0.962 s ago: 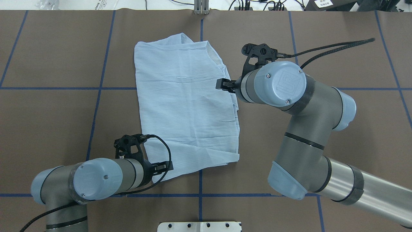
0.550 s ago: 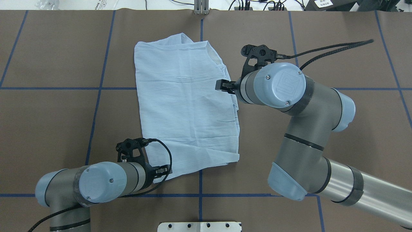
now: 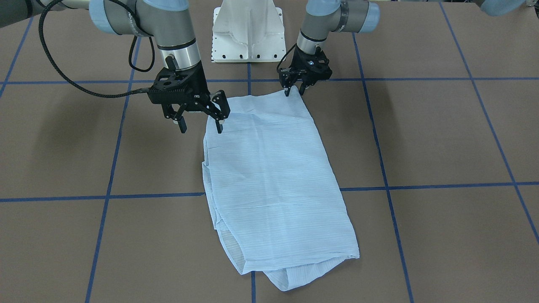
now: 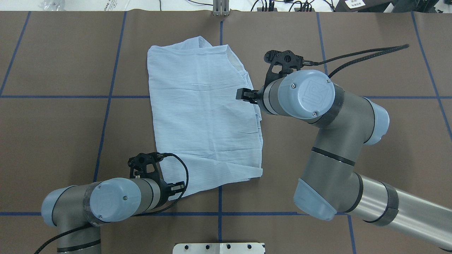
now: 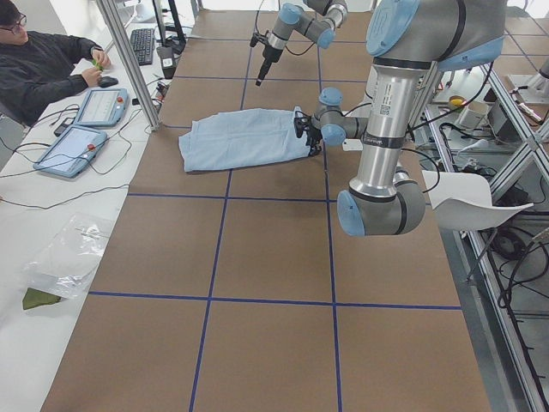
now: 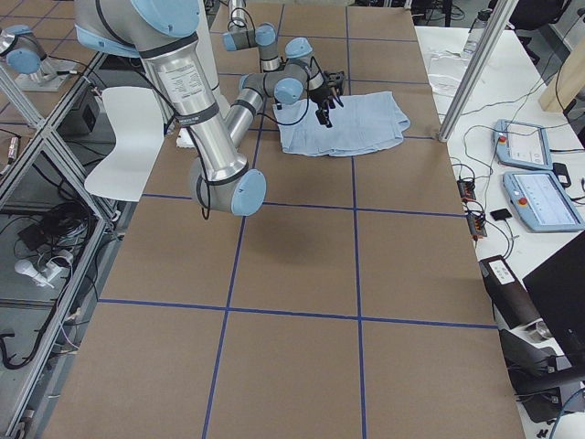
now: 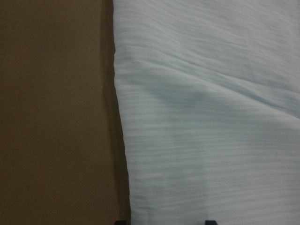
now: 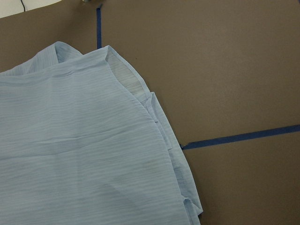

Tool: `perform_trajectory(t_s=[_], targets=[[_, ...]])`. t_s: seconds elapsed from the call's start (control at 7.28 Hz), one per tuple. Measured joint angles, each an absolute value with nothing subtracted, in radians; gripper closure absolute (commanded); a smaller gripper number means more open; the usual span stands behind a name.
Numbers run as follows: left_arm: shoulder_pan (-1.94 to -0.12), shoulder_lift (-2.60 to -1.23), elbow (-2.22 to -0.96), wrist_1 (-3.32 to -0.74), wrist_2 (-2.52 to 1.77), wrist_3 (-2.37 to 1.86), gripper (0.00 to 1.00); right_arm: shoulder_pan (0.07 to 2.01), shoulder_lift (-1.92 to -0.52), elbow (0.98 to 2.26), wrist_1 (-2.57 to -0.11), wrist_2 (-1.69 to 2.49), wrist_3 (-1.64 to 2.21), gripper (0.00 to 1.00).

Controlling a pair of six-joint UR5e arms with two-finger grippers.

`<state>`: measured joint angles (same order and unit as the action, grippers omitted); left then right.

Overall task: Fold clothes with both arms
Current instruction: 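Move the right gripper down to the shirt's other near corner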

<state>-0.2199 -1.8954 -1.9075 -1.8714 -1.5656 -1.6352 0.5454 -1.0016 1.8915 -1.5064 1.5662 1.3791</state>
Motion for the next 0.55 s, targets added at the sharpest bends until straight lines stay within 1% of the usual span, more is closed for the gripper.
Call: perform_trajectory(t_s=[0.14, 0.55], targets=[[-0.220, -1.896, -1.907, -1.871, -1.566, -1.635, 1.00, 0.544, -1.002, 1.892, -1.506, 1.566, 1.379, 0.00], [-0.221, -1.895, -1.907, -1.871, -1.564, -1.635, 1.00, 0.533, -1.031, 1.895, -1.489, 1.562, 1.411, 0.00]])
